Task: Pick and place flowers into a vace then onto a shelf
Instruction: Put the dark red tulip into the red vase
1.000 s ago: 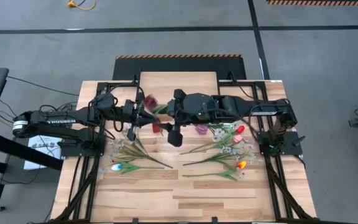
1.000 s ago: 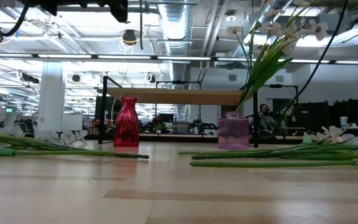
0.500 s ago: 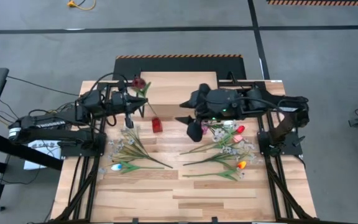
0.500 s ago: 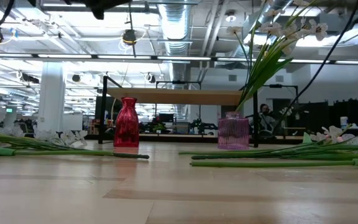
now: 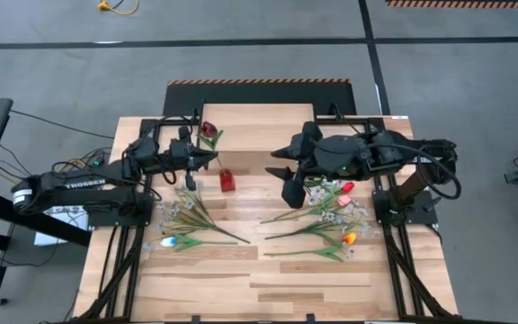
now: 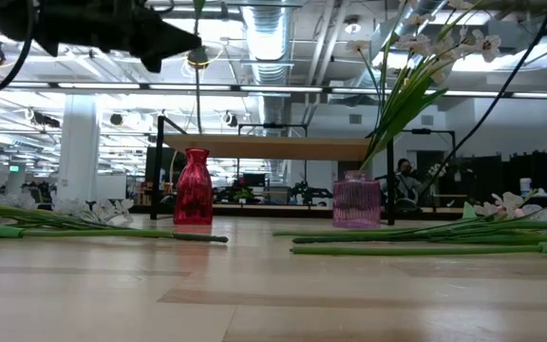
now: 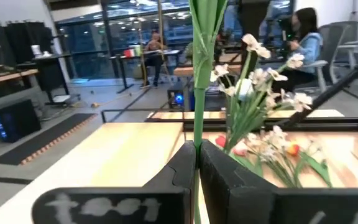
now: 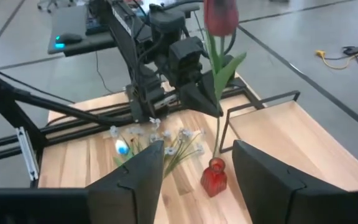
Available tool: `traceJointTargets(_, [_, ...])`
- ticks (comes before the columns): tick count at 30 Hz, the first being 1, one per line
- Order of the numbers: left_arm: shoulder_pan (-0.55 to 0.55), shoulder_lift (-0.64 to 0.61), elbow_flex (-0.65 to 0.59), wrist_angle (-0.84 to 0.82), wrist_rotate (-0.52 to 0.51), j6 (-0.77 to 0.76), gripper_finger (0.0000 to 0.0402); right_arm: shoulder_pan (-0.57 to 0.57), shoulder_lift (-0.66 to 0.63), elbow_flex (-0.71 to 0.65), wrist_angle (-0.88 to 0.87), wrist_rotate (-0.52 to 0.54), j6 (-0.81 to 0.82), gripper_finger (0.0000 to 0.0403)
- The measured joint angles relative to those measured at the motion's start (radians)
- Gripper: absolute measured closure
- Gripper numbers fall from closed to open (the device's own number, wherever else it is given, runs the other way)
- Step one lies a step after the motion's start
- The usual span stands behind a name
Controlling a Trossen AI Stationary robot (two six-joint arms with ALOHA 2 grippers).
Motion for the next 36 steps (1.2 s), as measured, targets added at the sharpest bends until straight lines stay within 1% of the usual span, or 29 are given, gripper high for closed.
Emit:
traceJointTargets(3, [0.013,0.000,-0.040,0.024,0.009,0.008,0.0401,-0.001,0.007,0.000,-0.018,0.000,-0.001,0.0232])
traceJointTargets(8, [0.053,0.000,-0.070,0.037,0.122,0.015,0.0401,-0.002,0.007,0.000,-0.071,-0.007,-0.006,0.0240])
traceJointTargets(11, [0.075,0.001,-0.072,0.034,0.183,0.032,0.0401,-0.002,0.007,-0.001,-0.093,-0.045,-0.011,0.0240])
traceJointTargets(14, [0.092,0.000,-0.072,0.037,0.218,0.043,0.0401,-0.002,0.007,-0.001,-0.094,-0.066,-0.013,0.0237])
traceJointTargets(22, [0.123,0.000,-0.072,0.091,0.216,0.059,0.0401,-0.002,0.007,0.000,-0.093,-0.076,-0.022,0.0237])
traceJointTargets(30, [0.143,0.004,-0.072,0.058,0.204,0.075,0.0401,-0.002,0.008,-0.001,-0.091,-0.083,-0.019,0.0239])
traceJointTargets(33, [0.143,0.037,-0.072,0.059,0.201,0.083,0.0401,-0.002,0.009,-0.001,-0.091,-0.084,-0.019,0.0240])
traceJointTargets(36, [0.143,0.094,-0.072,0.097,0.202,0.084,0.0401,-0.002,0.009,-0.001,-0.091,-0.084,-0.019,0.0241])
